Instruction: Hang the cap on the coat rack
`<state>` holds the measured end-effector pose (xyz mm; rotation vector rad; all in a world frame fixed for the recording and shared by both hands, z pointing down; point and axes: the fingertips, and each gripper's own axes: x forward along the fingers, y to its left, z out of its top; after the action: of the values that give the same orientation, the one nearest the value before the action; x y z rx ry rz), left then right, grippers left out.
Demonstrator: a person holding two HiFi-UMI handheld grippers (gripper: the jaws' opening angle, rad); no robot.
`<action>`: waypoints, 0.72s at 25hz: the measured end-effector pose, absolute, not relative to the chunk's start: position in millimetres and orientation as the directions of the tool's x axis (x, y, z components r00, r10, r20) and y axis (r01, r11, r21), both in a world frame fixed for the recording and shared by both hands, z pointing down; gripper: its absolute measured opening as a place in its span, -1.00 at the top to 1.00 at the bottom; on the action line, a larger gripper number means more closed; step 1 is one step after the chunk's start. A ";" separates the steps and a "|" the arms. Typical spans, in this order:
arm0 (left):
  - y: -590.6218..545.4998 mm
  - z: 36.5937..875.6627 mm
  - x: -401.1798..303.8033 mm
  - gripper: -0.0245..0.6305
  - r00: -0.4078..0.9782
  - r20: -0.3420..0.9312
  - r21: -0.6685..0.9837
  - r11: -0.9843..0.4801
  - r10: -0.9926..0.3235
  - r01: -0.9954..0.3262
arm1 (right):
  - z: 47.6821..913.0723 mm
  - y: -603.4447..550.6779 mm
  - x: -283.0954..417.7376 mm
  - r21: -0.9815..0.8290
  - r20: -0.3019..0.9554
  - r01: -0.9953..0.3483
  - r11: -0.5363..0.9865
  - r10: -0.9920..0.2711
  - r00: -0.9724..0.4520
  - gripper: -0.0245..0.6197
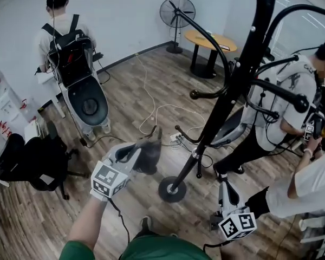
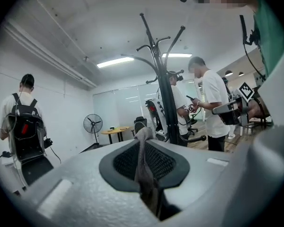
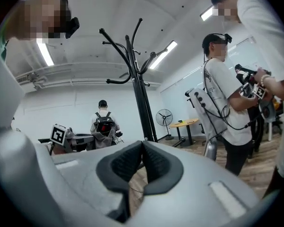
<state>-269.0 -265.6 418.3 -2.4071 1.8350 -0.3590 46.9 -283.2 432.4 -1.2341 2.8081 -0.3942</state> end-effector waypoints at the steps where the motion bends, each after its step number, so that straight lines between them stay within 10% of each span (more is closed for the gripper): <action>1: -273.7 424.1 -270.8 0.81 0.271 0.132 -0.219 -0.294 -0.954 -0.930 | 435.0 -283.7 44.9 -0.250 0.058 -0.730 0.637 -0.743 -0.667 0.91; 18: -372.7 482.6 -263.1 0.81 0.563 0.211 -0.198 -0.599 -0.799 -0.776 | 438.0 -273.7 33.6 -0.221 0.071 -0.877 0.426 -0.890 -0.450 0.91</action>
<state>-263.1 -372.7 482.6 -2.7038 1.3654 -0.4300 33.6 -273.7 438.0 -1.6159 2.6051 -0.3497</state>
